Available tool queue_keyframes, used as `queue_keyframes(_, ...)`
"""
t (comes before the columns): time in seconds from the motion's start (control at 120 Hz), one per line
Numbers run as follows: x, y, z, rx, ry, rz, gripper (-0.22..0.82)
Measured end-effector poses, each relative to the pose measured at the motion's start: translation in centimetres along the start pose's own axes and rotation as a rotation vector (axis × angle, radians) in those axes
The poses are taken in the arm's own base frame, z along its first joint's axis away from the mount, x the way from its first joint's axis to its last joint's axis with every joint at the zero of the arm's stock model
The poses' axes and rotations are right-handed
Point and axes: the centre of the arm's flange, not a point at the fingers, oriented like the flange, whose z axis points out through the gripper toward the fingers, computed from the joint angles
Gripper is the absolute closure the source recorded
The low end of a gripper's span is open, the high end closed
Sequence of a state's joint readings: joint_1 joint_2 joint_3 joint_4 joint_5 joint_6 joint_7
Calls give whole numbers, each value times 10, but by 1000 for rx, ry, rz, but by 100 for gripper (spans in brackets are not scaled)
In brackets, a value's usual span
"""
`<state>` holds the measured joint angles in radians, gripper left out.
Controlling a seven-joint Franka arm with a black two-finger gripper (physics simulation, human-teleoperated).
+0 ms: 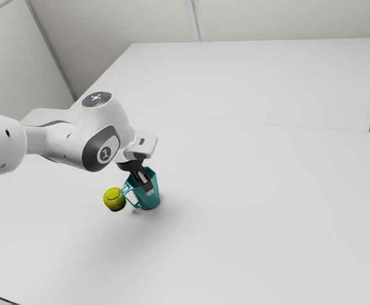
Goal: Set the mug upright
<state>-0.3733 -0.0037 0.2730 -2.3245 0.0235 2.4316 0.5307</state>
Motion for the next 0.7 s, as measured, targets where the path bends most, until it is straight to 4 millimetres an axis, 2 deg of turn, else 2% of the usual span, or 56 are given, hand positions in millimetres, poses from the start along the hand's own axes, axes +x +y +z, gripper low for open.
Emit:
queue_keyframes(0.292, -2, -4, -4, 1, 7, -9, 27)
queue_keyframes(0.475, 0, -8, -11, 5, 19, -16, 23)
queue_keyframes(0.7, 12, -10, -32, 22, 53, -15, 20)
